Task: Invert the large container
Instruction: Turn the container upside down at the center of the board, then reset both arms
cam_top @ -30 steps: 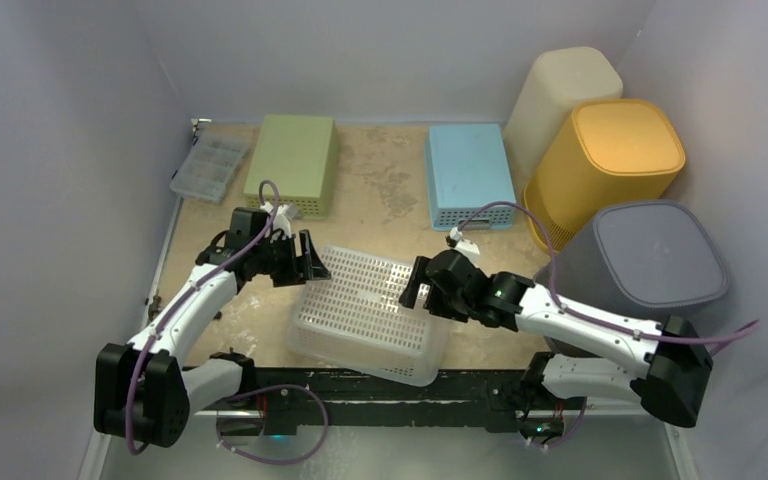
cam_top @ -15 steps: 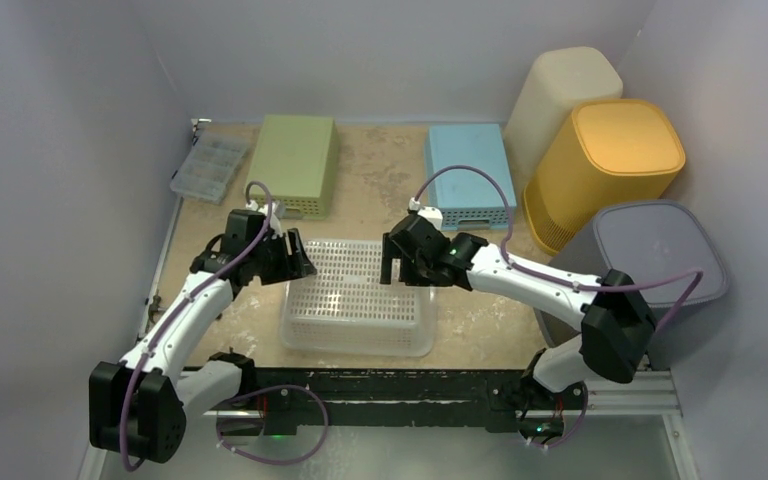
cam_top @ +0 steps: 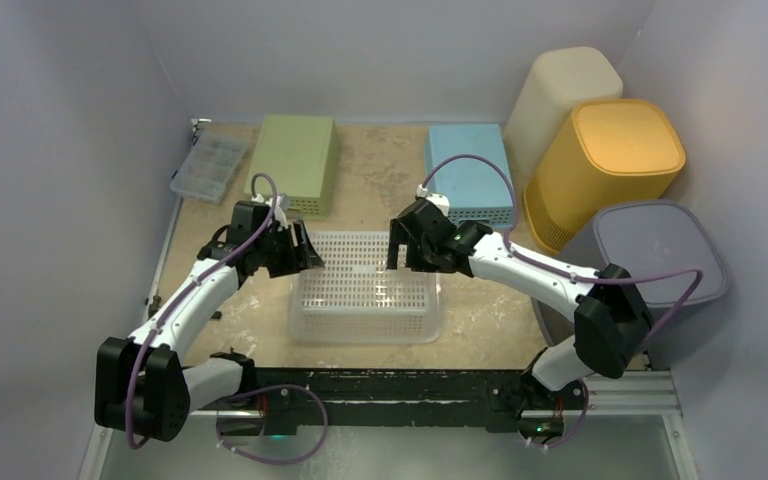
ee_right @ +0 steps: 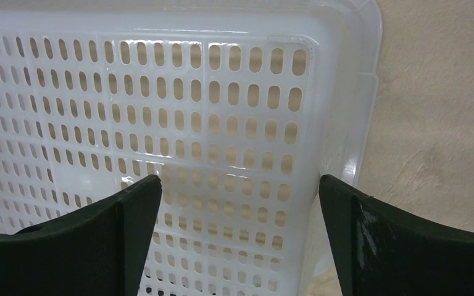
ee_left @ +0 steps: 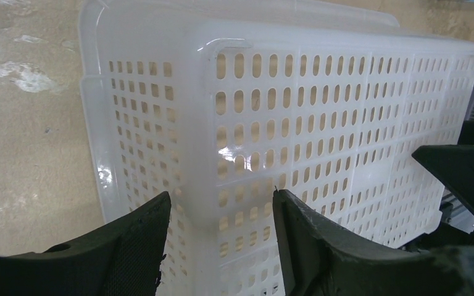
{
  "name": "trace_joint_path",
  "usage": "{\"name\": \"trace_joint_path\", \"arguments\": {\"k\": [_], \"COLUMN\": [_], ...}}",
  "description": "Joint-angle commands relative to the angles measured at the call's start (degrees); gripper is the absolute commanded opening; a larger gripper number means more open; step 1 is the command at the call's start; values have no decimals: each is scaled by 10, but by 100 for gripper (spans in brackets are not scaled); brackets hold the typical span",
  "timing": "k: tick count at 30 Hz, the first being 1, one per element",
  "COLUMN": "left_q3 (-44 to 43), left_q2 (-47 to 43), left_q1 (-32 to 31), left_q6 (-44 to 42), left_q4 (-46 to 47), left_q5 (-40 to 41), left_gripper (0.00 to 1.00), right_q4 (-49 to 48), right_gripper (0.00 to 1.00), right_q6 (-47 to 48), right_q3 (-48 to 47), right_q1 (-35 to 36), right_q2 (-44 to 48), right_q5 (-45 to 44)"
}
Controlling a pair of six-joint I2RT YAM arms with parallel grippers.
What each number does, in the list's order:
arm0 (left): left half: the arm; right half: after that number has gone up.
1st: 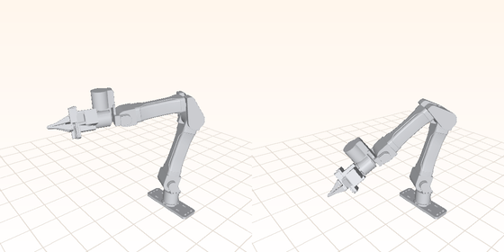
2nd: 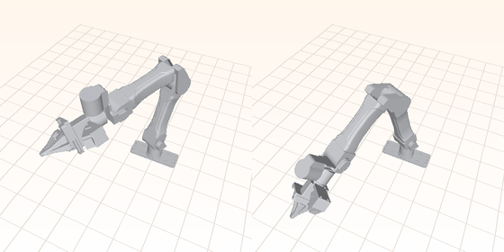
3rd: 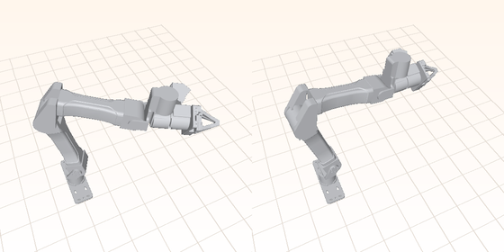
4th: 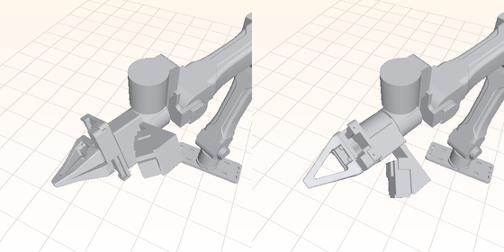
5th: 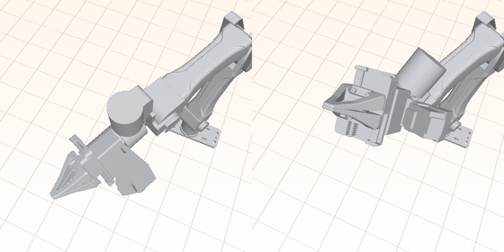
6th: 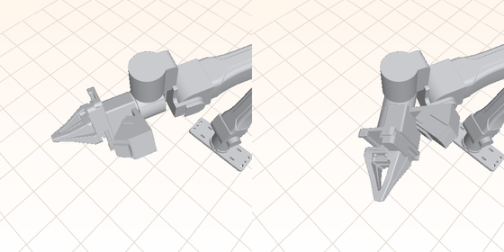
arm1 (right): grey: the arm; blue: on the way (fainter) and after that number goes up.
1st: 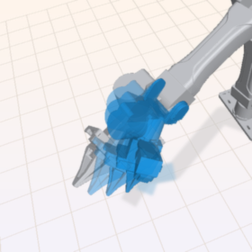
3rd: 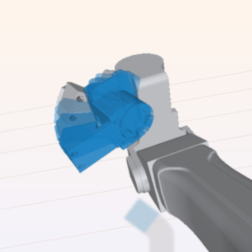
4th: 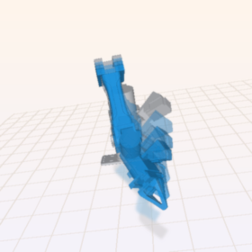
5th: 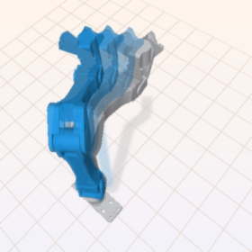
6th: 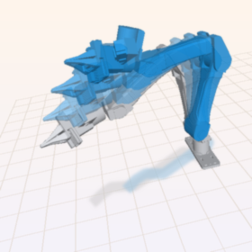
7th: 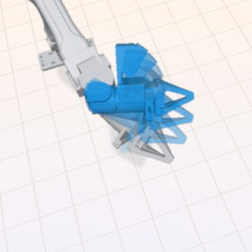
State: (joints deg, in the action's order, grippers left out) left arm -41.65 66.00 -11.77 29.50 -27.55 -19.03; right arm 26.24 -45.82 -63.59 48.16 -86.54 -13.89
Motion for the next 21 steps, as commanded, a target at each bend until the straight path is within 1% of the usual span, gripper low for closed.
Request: {"name": "trace_joint_path", "arguments": {"k": [1, 7, 11, 14, 18, 21], "left_q3": [5, -4, -24, -31, -30, -21], "left_q2": [-3, -20, -23, -26, -24, -16], "left_q1": [-16, -16, -16, -16, -16, -16], "left_q6": [38, 23, 5, 2, 7, 10], "left_q4": [47, 14, -15, -18, -7, 9], "left_q5": [-88, -45, -14, -2, -8, -33], "left_gripper": [59, 60, 62, 64, 65, 65], "right_q4": [-82, -83, -73, -65, -54, -65], "right_gripper": [99, 98, 98, 99, 99, 99], "right_q6": [3, 25, 19, 15, 5, -6], "right_q3": [0, 1, 13, 21, 32, 53], "right_q1": [-14, -22, -22, -22, -22, -22], "right_q2": [24, 29, 51, 72, 90, 97], "right_q5": [53, 86, 64, 46, 28, 49]}}
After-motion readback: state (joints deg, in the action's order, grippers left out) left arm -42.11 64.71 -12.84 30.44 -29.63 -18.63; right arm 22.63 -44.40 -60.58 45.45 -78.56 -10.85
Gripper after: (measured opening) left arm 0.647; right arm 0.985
